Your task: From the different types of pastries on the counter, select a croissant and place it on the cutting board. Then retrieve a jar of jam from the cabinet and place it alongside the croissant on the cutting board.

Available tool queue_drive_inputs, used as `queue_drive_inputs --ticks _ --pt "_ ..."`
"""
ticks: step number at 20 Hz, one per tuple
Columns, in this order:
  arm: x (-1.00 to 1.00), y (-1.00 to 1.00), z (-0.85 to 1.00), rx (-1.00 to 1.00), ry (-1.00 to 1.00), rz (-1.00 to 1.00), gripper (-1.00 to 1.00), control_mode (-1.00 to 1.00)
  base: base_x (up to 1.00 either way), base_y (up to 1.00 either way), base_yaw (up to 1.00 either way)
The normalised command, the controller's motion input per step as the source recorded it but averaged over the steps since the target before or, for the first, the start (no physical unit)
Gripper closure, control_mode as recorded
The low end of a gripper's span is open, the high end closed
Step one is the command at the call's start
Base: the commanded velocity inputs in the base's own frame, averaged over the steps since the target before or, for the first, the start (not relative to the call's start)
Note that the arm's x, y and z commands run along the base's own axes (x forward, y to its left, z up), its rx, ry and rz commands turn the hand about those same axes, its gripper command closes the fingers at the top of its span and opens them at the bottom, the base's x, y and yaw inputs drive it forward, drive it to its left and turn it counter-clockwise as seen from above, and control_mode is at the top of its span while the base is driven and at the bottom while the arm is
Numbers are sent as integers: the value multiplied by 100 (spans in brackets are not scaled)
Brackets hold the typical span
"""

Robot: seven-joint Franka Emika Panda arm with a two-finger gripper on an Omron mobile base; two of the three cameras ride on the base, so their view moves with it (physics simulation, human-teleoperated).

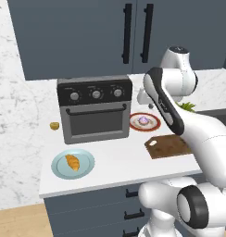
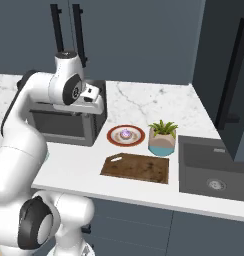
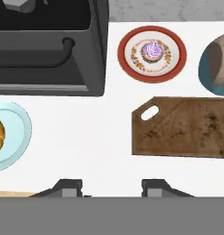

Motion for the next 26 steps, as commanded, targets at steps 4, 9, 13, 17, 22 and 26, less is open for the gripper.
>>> queue_drive_inputs --ticks 4,9,13,17,22,26 --pt "-16 30 -1 0 0 1 -100 -100 0 0 0" --pt "-50 89 -13 0 -12 4 -100 -100 0 0 0" --pt "-49 100 -25 0 -8 5 -100 -100 0 0 0" --pt "-42 100 -45 0 -6 5 -100 -100 0 0 0" --pt "-6 100 -39 -1 1 2 -100 -100 0 0 0" --pt "1 80 -32 -4 14 13 -100 -100 0 0 0"
